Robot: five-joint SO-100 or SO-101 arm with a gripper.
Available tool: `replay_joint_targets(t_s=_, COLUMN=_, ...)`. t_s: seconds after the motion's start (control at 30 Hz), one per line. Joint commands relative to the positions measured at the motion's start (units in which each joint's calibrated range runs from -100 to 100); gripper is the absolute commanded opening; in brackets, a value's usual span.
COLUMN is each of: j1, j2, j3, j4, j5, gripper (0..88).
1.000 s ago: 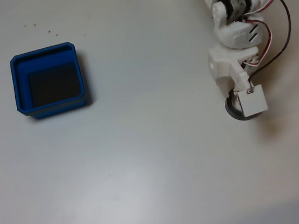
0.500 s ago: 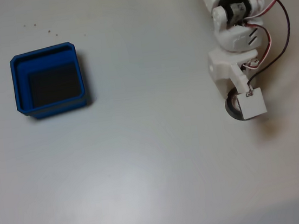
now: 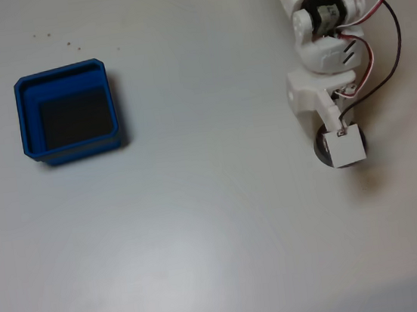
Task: Pick the black tape roll and drop it in the blue box
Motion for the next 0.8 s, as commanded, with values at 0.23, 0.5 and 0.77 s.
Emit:
replay_joint_targets(t_s=0.23, j1=1.4, j2=-1.2, j3=-3.8, j4=-1.1, j5=-8.9, gripper=23.2)
replay_joint_targets(t_s=0.5, j1=1.4, j2=-0.5, j3=-3.6, j4=-1.1, j5=-10.3, gripper=23.0)
replay_joint_targets(t_s=0.77, j1=1.4, j2=2.9, j3=-3.9, j4=-1.1, j5=-10.1, gripper=22.8)
